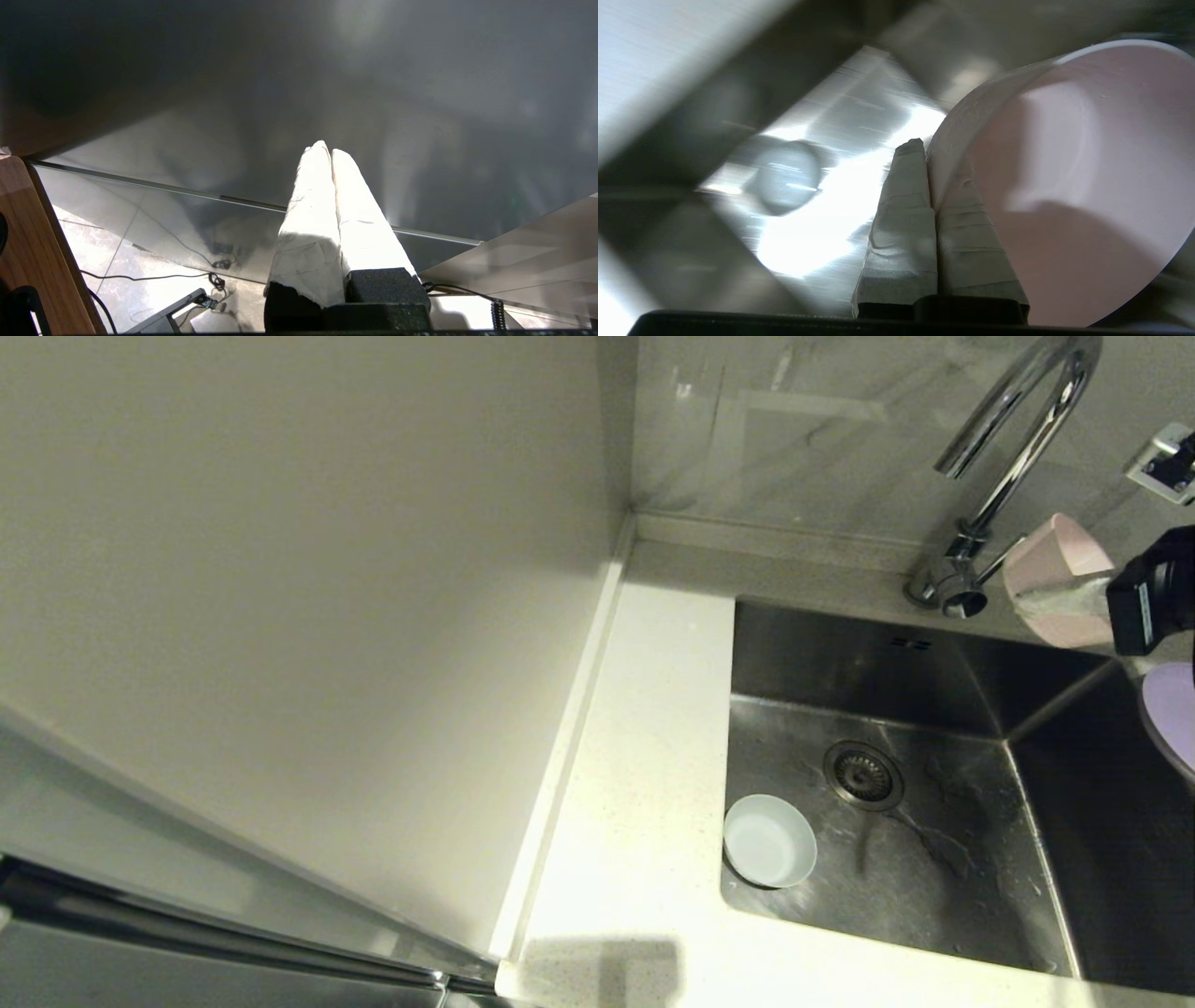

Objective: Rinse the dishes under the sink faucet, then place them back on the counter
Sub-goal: Put a bowl back to the table from the sink

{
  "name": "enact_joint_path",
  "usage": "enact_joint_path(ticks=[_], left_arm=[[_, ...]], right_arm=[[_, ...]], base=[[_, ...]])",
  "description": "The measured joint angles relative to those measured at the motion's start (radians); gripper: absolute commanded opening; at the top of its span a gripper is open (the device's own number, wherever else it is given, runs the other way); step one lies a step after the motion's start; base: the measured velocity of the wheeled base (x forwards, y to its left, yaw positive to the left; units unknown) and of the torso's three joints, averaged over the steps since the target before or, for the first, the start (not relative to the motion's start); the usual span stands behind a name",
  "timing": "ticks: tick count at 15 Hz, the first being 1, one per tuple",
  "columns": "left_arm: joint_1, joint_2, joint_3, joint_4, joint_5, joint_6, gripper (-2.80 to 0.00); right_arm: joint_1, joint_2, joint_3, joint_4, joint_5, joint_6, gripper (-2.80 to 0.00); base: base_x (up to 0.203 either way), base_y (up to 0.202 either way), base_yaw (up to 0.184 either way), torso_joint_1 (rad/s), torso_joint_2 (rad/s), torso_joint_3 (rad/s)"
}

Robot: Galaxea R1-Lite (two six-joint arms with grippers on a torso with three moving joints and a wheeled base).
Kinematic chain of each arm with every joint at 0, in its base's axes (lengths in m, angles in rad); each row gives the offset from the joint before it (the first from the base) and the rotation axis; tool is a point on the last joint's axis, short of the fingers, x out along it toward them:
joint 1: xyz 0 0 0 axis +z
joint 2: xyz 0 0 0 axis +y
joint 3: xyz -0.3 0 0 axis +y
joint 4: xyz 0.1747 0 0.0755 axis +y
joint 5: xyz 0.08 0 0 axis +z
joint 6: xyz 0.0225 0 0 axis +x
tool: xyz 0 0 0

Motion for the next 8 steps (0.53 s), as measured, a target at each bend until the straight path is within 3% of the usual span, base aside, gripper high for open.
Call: enact_joint_path(ticks=[2,6,8], left_arm=[[0.0,0.0,0.0,0.0,0.0,0.0,-2.8],[0.0,0.0,0.0,0.0,0.0,0.0,-2.8],[0.0,0.0,0.0,0.0,0.0,0.0,-2.8]], right_arm=[[-0.04,-0.007,0.04,-0.118,-0.1,-0.124,-2.8],[-0.147,-0.017,0.136,-0.34,-0.115,-0.341,-2.8],[-0.199,-0.021,0.182,-0.422,-0.116,-0.387,-2.8]], base=[[0.0,0.0,0.0,0.0,0.0,0.0],[0.0,0.0,0.0,0.0,0.0,0.0],[0.0,0.0,0.0,0.0,0.0,0.0]])
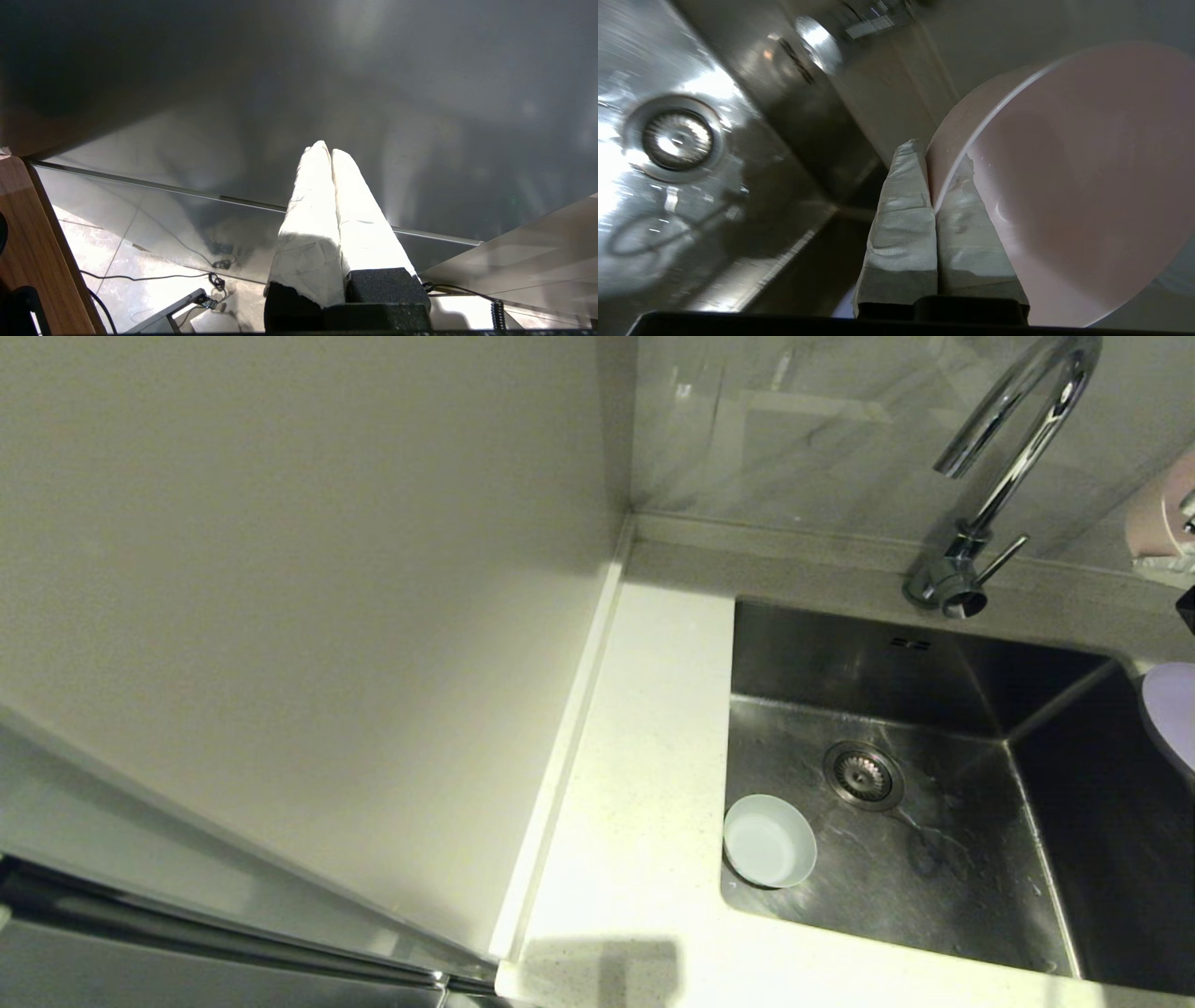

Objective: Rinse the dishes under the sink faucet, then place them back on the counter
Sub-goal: Put a bowl back to the table from the sink

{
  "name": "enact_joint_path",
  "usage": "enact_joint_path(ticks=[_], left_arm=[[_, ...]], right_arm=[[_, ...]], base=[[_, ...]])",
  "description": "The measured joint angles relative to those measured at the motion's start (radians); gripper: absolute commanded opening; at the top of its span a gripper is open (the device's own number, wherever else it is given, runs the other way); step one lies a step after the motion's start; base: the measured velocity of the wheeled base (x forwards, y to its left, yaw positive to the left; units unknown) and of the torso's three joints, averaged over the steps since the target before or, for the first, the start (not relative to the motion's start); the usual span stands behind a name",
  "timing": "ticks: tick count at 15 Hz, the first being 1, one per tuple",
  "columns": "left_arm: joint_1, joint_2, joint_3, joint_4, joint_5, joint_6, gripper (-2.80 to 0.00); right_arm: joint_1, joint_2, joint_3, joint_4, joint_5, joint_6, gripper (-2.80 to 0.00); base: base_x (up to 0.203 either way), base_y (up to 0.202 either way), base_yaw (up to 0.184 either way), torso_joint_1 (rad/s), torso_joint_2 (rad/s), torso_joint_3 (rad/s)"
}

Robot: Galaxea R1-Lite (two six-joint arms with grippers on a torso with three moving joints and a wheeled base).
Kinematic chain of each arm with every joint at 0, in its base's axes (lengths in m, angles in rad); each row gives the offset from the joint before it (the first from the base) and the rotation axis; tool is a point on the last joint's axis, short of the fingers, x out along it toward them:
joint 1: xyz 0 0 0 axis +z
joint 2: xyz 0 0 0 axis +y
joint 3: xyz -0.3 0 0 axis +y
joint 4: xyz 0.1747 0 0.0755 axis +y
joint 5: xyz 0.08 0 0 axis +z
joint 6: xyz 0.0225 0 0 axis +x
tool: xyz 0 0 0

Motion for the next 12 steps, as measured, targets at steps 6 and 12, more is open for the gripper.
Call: enact_joint_path(ticks=[6,12], left_arm=[[0.0,0.0,0.0,0.0,0.0,0.0,-2.8],[0.0,0.0,0.0,0.0,0.0,0.0,-2.8]], right_arm=[[-0.145,0.008,0.071,-0.006,-0.087,-0.139,-2.8],[-0.311,0.051,0.064,-0.005,-0.105,-0.264,-2.8]], base=[[0.0,0.0,0.0,0.0,0.0,0.0],[0.0,0.0,0.0,0.0,0.0,0.0]])
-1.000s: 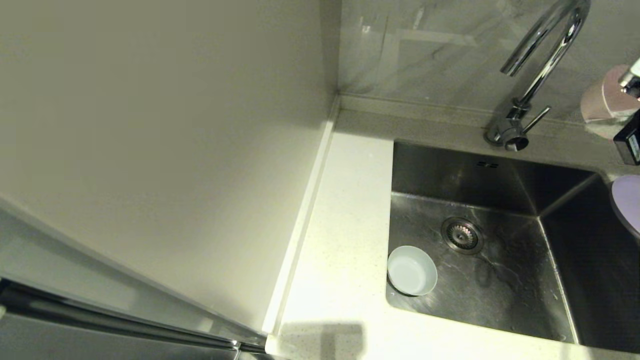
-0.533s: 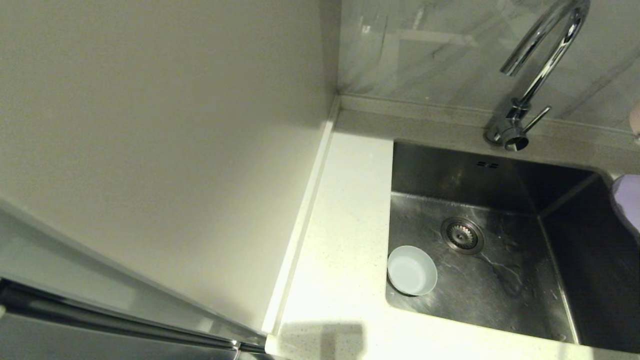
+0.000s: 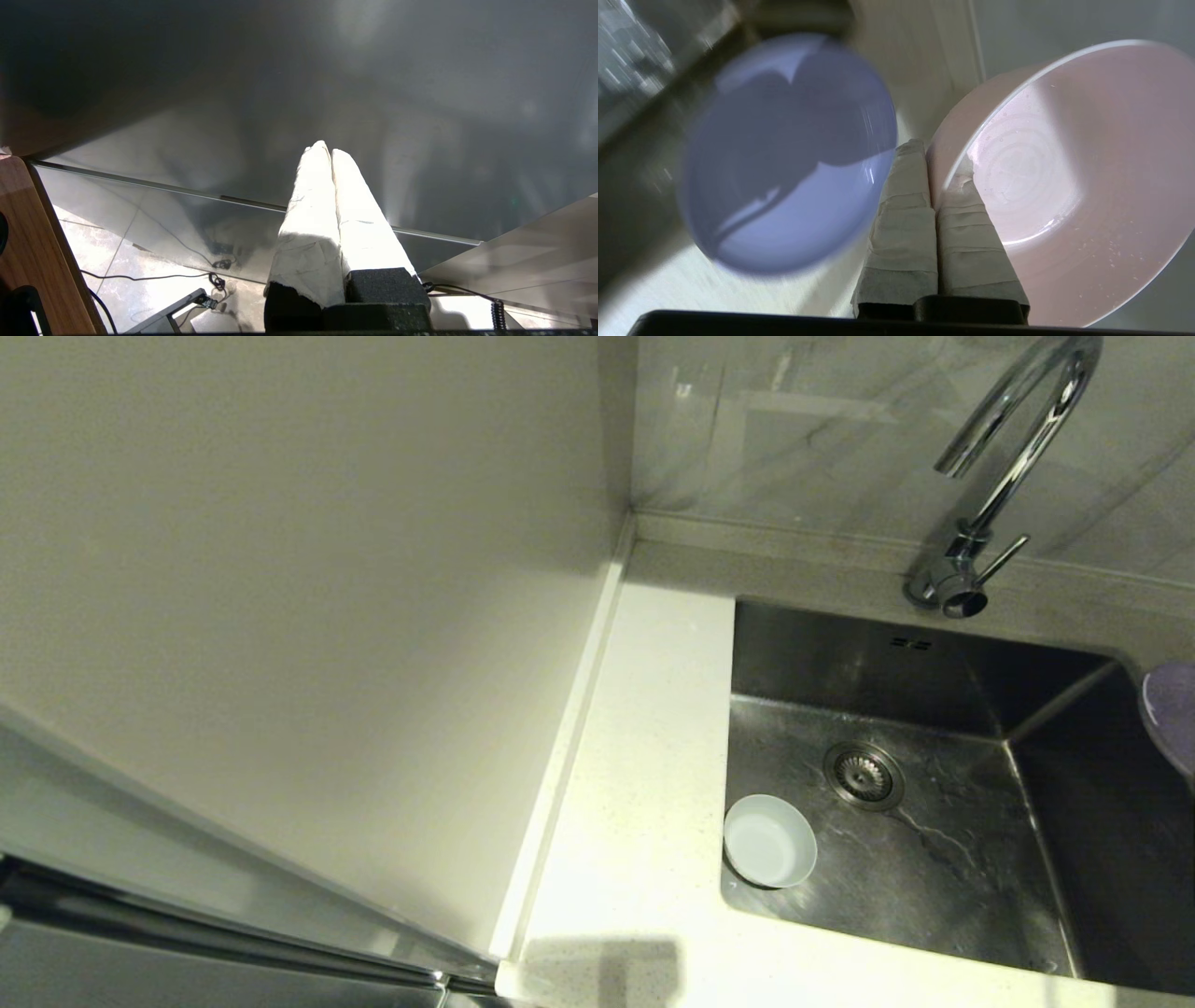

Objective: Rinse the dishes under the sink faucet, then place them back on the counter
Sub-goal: Put a bowl back to the table from the sink

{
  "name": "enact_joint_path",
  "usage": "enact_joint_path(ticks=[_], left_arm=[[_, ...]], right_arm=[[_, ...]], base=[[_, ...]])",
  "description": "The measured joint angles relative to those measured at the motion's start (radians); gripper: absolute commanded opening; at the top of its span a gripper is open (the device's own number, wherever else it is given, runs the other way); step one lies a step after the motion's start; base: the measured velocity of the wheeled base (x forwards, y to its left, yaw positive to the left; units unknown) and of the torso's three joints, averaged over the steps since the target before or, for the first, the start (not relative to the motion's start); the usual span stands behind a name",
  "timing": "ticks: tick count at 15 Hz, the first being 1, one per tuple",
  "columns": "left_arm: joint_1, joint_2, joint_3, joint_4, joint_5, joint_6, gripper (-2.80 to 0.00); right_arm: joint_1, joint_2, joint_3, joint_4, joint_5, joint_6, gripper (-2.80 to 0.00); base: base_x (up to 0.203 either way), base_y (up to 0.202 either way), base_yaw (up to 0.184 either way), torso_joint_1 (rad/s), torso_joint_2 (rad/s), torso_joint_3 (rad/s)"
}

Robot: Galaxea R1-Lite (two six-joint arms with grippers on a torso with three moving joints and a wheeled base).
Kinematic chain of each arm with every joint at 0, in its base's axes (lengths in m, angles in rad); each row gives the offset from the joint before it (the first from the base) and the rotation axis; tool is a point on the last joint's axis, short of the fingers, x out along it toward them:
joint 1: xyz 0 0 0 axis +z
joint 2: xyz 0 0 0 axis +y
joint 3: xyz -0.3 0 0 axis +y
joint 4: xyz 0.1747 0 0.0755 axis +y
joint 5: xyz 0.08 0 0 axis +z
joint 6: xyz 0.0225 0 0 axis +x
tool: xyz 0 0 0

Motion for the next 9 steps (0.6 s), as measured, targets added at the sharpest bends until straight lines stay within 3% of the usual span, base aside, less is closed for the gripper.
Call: enact_joint_path(ticks=[3,5,9], left_arm=[[0.0,0.0,0.0,-0.001,0.0,0.0,-2.8],[0.0,0.0,0.0,0.0,0.0,0.0,-2.8],[0.0,0.0,0.0,0.0,0.0,0.0,-2.8]], right_arm=[[-0.096,0.001,-0.001,0.027,0.042,-0.027,-2.8],[-0.153,-0.01,-0.009,0.126,0.114,-0.028,-2.8],[-0.209,-0.023,-0.166,0.55,0.165,-0.028,-2.8]], base=[[0.0,0.0,0.0,0.0,0.0,0.0],[0.0,0.0,0.0,0.0,0.0,0.0],[0.0,0.0,0.0,0.0,0.0,0.0]])
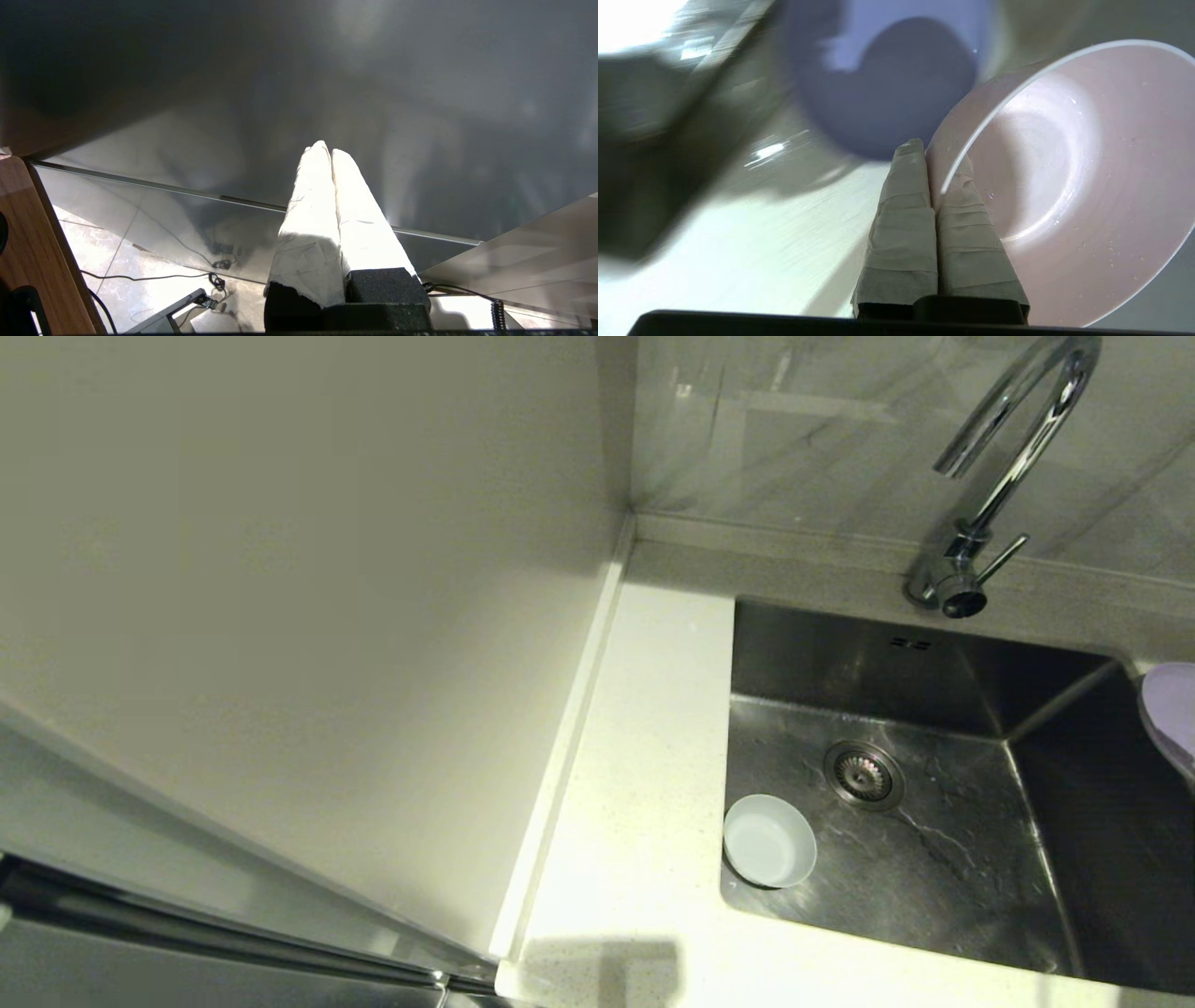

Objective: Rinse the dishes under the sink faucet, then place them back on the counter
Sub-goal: Put a bowl back to the table from the sink

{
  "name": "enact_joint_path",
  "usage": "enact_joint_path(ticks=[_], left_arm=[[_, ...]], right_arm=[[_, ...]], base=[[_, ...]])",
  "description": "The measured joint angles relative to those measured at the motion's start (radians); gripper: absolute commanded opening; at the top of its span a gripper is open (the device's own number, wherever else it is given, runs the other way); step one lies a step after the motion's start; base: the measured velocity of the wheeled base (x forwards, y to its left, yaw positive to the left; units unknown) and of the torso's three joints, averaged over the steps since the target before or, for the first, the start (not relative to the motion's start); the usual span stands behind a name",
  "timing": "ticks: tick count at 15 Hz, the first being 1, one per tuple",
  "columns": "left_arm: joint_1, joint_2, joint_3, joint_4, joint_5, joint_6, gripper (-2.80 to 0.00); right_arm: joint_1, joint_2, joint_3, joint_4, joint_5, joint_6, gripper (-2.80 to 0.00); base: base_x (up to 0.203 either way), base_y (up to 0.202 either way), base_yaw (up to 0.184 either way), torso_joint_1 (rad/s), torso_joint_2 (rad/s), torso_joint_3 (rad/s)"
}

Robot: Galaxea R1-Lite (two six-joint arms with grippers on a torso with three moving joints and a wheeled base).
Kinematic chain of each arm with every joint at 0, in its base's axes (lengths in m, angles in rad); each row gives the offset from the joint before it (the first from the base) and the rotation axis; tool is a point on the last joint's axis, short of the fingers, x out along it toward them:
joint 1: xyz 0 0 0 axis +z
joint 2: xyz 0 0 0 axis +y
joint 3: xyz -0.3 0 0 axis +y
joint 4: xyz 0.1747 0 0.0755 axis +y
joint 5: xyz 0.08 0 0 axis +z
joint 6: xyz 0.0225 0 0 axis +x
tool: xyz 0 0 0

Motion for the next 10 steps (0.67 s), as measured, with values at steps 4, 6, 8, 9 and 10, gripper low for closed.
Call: enact_joint_path(ticks=[4,6,8,9,10], left_arm=[[0.0,0.0,0.0,0.0,0.0,0.0,-2.8],[0.0,0.0,0.0,0.0,0.0,0.0,-2.8],[0.0,0.0,0.0,0.0,0.0,0.0,-2.8],[0.0,0.0,0.0,0.0,0.0,0.0,-2.8],[0.0,0.0,0.0,0.0,0.0,0.0,-2.8]], right_arm=[[0.003,0.041,-0.115,0.321,-0.006,-0.003,-2.8],[0.008,0.061,-0.121,0.316,-0.026,-0.003,-2.8],[0.015,0.079,-0.112,0.316,-0.023,-0.002,-2.8],[0.028,0.091,-0.111,0.314,-0.022,-0.001,-2.8],[0.041,0.106,-0.111,0.302,-0.022,0.004,-2.8]], base=[[0.0,0.0,0.0,0.0,0.0,0.0],[0.0,0.0,0.0,0.0,0.0,0.0],[0.0,0.0,0.0,0.0,0.0,0.0],[0.0,0.0,0.0,0.0,0.0,0.0],[0.0,0.0,0.0,0.0,0.0,0.0]])
